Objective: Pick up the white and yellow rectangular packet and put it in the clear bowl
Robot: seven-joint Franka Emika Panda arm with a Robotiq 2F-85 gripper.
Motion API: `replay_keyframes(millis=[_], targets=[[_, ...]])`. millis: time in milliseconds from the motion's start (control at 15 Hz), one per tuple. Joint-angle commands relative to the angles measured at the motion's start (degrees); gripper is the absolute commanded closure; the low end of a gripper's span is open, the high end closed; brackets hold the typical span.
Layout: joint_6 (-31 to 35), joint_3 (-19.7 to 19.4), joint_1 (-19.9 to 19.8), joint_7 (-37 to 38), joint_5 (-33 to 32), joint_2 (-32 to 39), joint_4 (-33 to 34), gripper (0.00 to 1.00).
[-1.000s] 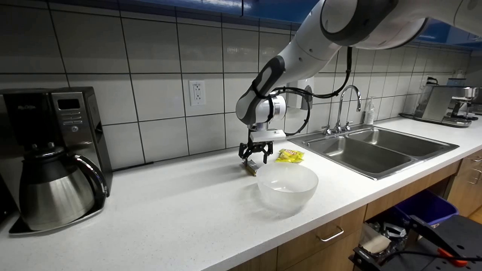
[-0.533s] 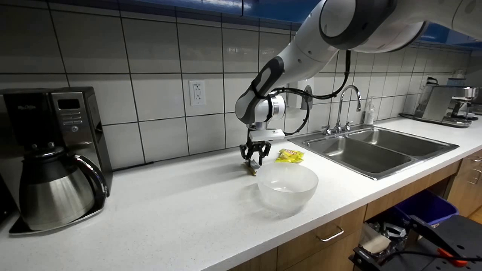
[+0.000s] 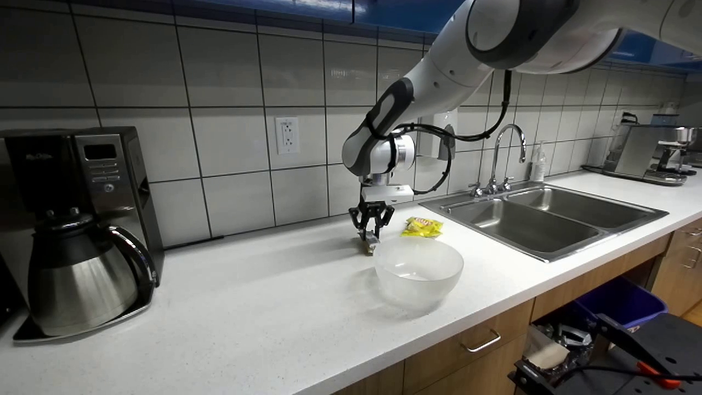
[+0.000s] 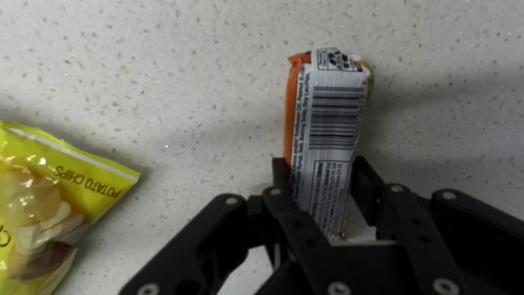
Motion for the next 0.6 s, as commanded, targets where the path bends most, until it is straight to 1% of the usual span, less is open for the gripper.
replay_keyframes(millis=[0,533], targets=[[-0.62,0.46,-0.42,0.41,1.31,-9.33,-8.14,0.84],[0.79,0.95,0.07,-0.47,1.55,-30.67,-27.96,0.84]])
